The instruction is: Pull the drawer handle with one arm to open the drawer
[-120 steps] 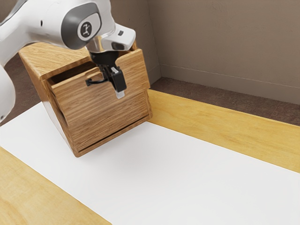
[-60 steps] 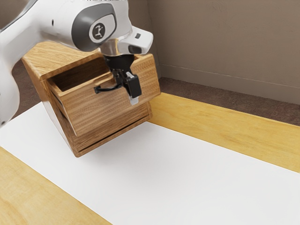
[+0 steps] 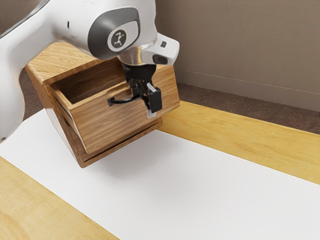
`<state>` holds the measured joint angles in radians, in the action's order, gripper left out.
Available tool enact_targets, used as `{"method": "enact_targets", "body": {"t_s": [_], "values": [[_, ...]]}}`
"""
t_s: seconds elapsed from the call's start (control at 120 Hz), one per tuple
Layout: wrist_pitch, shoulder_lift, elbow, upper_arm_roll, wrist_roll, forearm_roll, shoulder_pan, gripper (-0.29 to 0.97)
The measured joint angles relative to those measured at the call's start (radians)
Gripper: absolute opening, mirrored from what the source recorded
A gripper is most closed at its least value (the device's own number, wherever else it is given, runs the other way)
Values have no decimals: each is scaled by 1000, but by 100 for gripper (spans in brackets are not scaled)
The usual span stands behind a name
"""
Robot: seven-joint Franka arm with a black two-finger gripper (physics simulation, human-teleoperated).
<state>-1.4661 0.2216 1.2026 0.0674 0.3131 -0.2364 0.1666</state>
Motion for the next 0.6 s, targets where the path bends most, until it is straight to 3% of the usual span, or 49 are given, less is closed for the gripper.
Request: {"method": "enact_targets", "body": {"t_s": [0.108, 0.6], "values": [[10, -15, 12, -23, -26, -11, 16, 52], [29, -72, 14, -135, -102, -133, 5, 65]]}}
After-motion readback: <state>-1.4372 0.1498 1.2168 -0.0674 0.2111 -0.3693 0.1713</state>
